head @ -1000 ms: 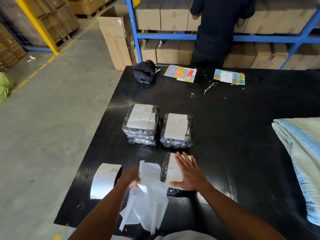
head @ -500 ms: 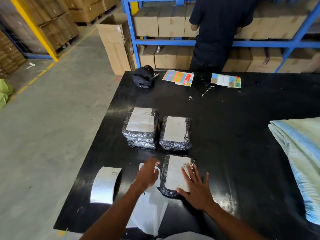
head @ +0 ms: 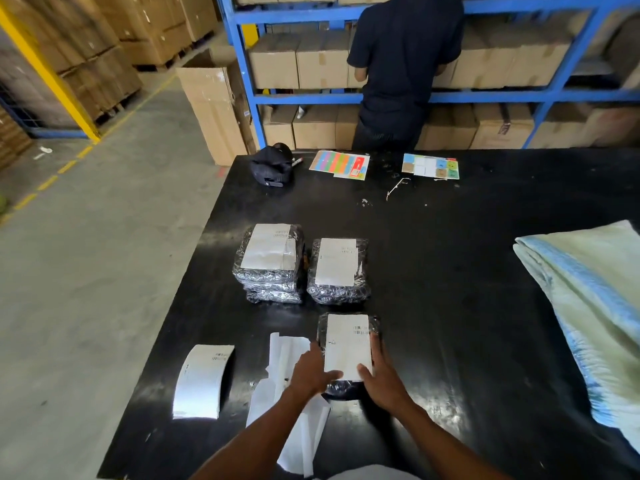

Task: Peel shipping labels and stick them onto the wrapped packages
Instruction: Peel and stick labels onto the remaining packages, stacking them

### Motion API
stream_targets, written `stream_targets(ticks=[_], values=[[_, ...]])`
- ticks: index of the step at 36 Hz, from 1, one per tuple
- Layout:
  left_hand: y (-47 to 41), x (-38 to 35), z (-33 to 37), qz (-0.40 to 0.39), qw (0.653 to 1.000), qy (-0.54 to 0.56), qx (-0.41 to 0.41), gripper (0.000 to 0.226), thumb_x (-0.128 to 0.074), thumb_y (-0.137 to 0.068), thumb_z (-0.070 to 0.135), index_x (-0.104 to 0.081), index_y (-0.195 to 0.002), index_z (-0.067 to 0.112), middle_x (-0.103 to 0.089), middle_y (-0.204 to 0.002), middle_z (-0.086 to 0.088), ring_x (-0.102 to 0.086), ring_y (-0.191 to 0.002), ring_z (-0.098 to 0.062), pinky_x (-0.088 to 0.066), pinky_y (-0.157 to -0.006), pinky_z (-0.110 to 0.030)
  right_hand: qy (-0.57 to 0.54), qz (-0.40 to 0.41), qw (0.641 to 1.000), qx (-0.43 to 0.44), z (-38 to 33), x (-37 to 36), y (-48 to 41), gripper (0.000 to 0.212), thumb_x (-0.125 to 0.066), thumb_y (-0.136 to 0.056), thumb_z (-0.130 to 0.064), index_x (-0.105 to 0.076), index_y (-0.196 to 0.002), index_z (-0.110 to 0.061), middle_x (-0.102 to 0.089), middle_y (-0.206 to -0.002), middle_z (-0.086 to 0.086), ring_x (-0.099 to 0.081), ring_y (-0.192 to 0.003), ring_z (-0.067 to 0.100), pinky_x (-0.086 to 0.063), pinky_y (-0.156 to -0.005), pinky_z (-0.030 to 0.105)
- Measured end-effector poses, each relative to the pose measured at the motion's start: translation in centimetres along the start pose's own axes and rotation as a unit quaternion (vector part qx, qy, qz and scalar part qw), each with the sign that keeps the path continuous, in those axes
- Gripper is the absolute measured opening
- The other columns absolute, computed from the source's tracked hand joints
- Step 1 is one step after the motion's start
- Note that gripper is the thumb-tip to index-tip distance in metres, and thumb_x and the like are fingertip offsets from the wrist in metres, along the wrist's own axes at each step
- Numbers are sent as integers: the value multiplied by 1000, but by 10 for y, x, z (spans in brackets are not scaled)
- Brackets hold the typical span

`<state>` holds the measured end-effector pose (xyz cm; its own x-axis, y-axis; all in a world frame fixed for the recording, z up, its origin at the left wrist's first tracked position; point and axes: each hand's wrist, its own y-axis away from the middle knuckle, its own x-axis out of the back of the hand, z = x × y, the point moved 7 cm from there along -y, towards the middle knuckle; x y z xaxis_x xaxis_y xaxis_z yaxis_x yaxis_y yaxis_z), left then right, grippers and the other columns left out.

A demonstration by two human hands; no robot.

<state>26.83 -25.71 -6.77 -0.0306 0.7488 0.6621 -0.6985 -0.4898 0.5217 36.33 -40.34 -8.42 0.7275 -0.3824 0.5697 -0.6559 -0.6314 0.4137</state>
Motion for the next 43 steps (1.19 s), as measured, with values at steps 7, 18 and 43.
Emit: stream_targets(ticks=[7,18,43], values=[[41,34,17,64,996,61,0,69,-83,-78,42,-52,-135,19,-66,-133,0,-66,-115,-22,-49,-93,-29,-22,-3,999,41,-22,31,15,77,-53,-103,-18,-4,-163,-25,3,-169,-9,-12,-142,-7,-16,-110,11],[23,130,50,103,984,113,-90,68,-86,-76,31,-58,-137,19,-73,-122,-7,-73,-104,-17,-60,-92,-46,-71,95,986,121,-96,86,1,77,-57,-102,-23,-10,-163,-24,-5,-169,-10,-10,-150,2,-11,-118,21],[-100,133,59,87,986,105,-98,75,-41,-103,45,-1,-161,19,-19,-166,-9,-24,-151,-24,-25,-123,-42,10,127,988,89,-134,94,-136,73,-47,-106,-30,-2,-163,-17,5,-170,1,-20,-154,24,-28,-119,37]])
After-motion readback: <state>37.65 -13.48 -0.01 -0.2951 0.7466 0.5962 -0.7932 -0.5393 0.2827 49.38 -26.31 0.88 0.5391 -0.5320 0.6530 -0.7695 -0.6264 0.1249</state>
